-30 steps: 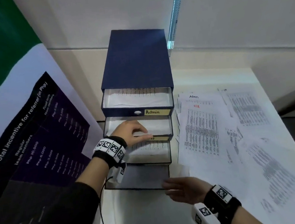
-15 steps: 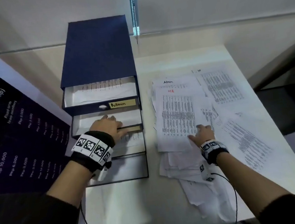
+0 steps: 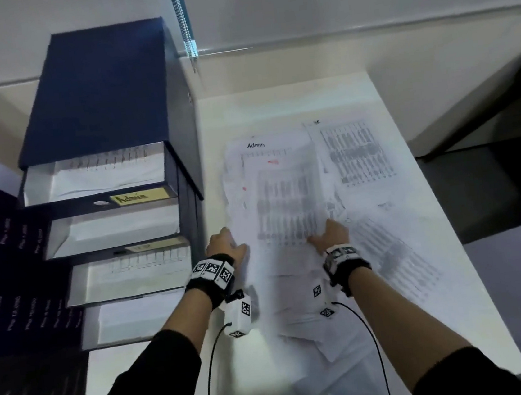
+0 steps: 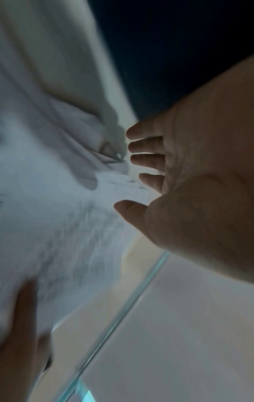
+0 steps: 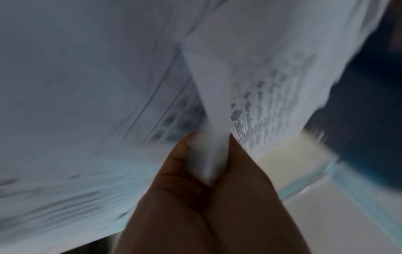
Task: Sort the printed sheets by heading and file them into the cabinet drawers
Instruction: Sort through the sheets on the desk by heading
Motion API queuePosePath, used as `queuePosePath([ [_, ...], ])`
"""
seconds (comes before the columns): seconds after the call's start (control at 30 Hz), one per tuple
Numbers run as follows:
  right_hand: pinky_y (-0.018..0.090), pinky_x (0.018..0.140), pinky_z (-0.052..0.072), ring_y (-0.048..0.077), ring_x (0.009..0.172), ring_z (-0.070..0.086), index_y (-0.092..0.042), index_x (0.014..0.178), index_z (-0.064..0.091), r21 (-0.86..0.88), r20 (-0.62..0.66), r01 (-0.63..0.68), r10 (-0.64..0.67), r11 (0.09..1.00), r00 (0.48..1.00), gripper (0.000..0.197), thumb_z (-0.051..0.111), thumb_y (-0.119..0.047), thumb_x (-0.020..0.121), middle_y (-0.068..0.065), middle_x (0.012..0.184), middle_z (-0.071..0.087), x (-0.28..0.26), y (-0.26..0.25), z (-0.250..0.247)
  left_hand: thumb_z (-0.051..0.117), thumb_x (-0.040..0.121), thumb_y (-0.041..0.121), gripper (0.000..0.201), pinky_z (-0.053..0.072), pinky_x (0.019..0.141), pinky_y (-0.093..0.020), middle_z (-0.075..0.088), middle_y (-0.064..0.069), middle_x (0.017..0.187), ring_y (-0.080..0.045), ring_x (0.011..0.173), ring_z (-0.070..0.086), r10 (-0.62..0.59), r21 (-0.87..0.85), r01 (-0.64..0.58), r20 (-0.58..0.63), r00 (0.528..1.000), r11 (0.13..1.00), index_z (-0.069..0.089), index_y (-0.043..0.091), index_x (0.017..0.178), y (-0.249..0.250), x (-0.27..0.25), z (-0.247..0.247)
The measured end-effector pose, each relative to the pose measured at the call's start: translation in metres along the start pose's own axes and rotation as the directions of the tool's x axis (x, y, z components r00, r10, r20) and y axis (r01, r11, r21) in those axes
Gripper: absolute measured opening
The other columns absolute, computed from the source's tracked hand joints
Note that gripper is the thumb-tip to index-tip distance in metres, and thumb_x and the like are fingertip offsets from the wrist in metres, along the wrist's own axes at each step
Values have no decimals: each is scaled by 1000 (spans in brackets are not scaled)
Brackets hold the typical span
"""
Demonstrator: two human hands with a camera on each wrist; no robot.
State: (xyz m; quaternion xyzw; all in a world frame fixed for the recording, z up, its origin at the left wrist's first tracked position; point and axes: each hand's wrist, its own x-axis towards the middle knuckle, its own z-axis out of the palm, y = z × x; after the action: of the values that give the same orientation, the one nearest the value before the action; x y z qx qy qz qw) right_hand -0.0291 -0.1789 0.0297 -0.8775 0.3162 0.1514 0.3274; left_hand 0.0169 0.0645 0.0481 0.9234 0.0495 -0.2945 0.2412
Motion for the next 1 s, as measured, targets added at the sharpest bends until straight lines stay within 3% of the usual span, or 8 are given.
queuePosePath([
  [0.07,31,78,47,33,102,64,0,112,65,75,-44,-117,120,990,992,37,70,-25,85,20,111,68,6,34,-32,67,83,30,28,51,73,-34,60,-22,105,-28,84,59,-41,9,41,-8,999,999,49,10,87,-1,8,16],
  [0.23,40,89,55,34,97,65,2,112,65,34,-11,-278,279,960,960,40,75,-14,76,21,109,69,18,104,-84,66,81,29,28,45,92,-37,43,-13,126,-34,116,46,-119,40,128,-183,976,991,65,15,105,17,11,34],
  [0.43,39,85,55,29,85,63,-3,109,67,126,31,-127,124,984,992,32,71,-17,82,16,97,69,28,97,-90,74,74,40,50,43,97,-43,42,-11,132,-31,121,42,-150,59,176,-302,941,983,58,12,113,49,21,38],
  [0.6,31,74,49,24,83,61,-9,107,66,128,179,-6,-17,992,984,27,68,-13,81,9,92,67,27,79,-78,83,64,28,43,47,93,-44,60,-1,95,-26,92,61,-203,-238,149,-221,954,960,61,21,101,58,38,41],
  [0.7,22,70,45,17,85,59,-14,120,61,104,274,36,-64,994,960,38,69,-20,83,3,100,67,24,73,-63,86,59,30,58,53,84,-45,47,-8,111,-31,98,55,-260,-216,206,-263,929,954,52,15,104,71,48,37],
  [0.77,18,77,44,13,89,57,-14,128,58,92,223,76,-94,993,970,48,71,-23,82,2,107,63,24,70,-53,85,62,36,63,50,81,-43,49,-13,115,-35,104,54,-292,-247,229,-258,921,942,51,8,107,72,57,34],
  [0.9,18,88,43,15,96,51,-9,133,50,96,151,93,-107,991,983,58,72,-21,81,7,124,43,15,63,-31,65,68,29,23,47,62,-31,65,-13,87,-26,73,57,-248,-483,58,-339,907,874,59,13,84,65,56,38],
  [1.0,19,88,46,18,98,52,-8,134,47,144,106,88,-104,986,989,63,74,-13,78,9,127,40,6,64,-21,70,78,11,31,52,80,-25,71,-1,101,-20,91,65,-176,-557,-54,-352,919,829,71,21,107,69,47,36],
])
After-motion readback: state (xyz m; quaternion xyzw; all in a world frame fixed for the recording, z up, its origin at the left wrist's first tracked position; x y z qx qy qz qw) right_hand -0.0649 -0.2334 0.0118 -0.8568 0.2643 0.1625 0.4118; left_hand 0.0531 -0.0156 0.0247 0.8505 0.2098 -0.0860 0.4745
